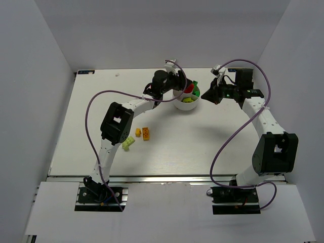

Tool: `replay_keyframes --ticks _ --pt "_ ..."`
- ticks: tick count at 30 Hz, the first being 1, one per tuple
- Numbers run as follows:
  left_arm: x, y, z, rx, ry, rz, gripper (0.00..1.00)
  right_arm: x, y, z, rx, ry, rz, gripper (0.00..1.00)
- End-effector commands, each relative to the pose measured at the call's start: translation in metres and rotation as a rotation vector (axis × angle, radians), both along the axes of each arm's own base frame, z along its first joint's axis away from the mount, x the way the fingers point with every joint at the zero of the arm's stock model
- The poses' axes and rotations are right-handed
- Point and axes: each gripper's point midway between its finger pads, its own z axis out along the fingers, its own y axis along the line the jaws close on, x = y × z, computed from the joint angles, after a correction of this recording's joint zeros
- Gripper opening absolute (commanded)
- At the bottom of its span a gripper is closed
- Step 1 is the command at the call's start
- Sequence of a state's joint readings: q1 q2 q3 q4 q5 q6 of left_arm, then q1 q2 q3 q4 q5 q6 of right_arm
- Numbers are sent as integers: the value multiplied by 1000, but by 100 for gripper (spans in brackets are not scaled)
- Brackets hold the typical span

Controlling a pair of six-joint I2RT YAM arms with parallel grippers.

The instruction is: Sort the legos into containers by color

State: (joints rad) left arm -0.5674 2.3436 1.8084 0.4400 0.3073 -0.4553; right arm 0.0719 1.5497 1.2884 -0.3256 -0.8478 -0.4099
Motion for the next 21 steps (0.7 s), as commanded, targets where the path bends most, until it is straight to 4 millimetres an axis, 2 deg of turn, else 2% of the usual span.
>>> replay_keyframes --ticks 1,4,5,6,7,8,10,12,13,14,15,16,17,18,19,20,21 --pt "0 -2 34 -20 -56 12 60 0 1 25 23 -60 17 3" --pt "-1 -2 50 -36 -80 13 61 -3 3 27 24 -68 37 11" --pt "-2 -3 55 -36 -87 11 61 -4 3 27 26 -71 48 19" --pt "-2 -2 62 -38 -99 13 61 -6 4 28 25 -71 57 23" --pt "-5 1 78 -47 -121 17 61 -8 5 30 29 -82 78 27" --pt "-7 4 83 -36 -128 24 61 -10 6 31 29 -90 90 36" --pt "-14 17 102 -15 -157 59 60 -12 7 33 26 -111 118 51" --pt "-22 32 114 -6 -176 89 56 -16 10 36 33 -136 156 60" --pt "-25 42 121 -3 -186 121 50 -20 12 38 40 -141 182 65" --pt "-38 59 127 5 -193 142 46 -20 14 38 34 -172 208 82" --pt "-44 69 130 9 -191 157 42 -23 16 40 35 -191 229 89" --pt "-51 80 132 13 -189 172 35 -27 19 41 47 -206 259 89" --pt "-61 104 157 -12 -203 217 33 -29 23 42 44 -248 295 89" --pt "-69 118 131 18 -140 245 32 -32 25 42 53 -268 321 89" --pt "-75 132 129 20 -113 277 33 -38 32 42 76 -273 362 89" --pt "-85 158 139 9 -82 335 36 -41 36 40 77 -281 389 89" --pt "-95 172 114 42 -21 358 41 -42 41 34 72 -263 409 90"
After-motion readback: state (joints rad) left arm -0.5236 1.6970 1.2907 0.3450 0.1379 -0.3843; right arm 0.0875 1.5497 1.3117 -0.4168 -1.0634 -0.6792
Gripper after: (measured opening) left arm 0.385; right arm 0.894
